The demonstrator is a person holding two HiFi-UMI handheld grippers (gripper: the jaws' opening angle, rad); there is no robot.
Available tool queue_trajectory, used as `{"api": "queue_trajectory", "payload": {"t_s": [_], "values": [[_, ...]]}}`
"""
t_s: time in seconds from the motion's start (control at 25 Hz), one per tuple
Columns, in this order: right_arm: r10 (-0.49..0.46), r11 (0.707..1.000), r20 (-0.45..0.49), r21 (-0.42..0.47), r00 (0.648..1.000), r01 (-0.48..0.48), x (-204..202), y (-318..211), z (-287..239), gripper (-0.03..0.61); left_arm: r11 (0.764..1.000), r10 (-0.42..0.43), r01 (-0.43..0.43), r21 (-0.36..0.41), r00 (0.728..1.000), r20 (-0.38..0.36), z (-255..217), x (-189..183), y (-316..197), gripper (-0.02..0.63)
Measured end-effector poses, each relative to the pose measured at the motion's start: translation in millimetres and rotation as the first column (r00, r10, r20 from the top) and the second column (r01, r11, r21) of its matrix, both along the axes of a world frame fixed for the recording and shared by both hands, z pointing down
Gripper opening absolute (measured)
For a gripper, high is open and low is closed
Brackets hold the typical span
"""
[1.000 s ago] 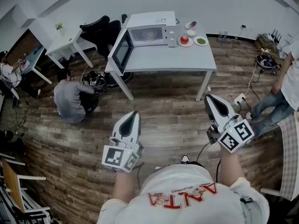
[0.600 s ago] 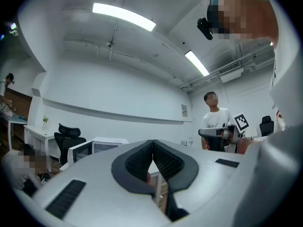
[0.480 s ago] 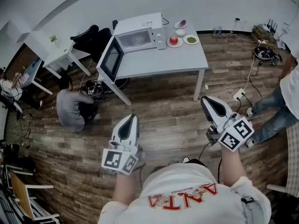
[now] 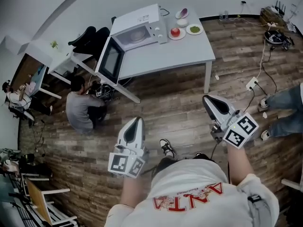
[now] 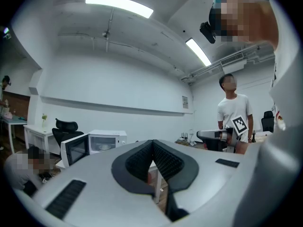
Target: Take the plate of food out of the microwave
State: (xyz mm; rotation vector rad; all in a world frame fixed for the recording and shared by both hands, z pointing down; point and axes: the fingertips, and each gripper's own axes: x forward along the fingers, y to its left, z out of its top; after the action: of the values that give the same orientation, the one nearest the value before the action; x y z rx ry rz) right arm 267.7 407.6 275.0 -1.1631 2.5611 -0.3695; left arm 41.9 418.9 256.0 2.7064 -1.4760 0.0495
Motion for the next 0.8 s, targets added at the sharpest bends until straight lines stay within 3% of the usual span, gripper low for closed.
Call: {"api": "queue_trajectory", "payload": {"t_s": [0.24, 0.4, 0.8], "values": [[0.038, 0.999, -0.051, -0.019, 0.998, -0.039, -18, -40, 3, 0.002, 0.997, 0.076, -0.076, 0.016, 0.997, -0.013, 5, -7, -50, 0.009], [0.06, 0.998, -0.09, -0.027, 0.994, -0.063, -51, -88, -3, 0.002, 0.997, 0.073, -0.073, 0.01, 0.995, -0.067, 9, -44, -104, 0.009], [0.085, 0.992, -0.163, -0.078, 0.983, -0.099, -171, -198, -13, 0.002, 0.996, 0.084, -0.082, 0.026, 0.994, -0.075, 11, -154, -213, 0.009]]}}
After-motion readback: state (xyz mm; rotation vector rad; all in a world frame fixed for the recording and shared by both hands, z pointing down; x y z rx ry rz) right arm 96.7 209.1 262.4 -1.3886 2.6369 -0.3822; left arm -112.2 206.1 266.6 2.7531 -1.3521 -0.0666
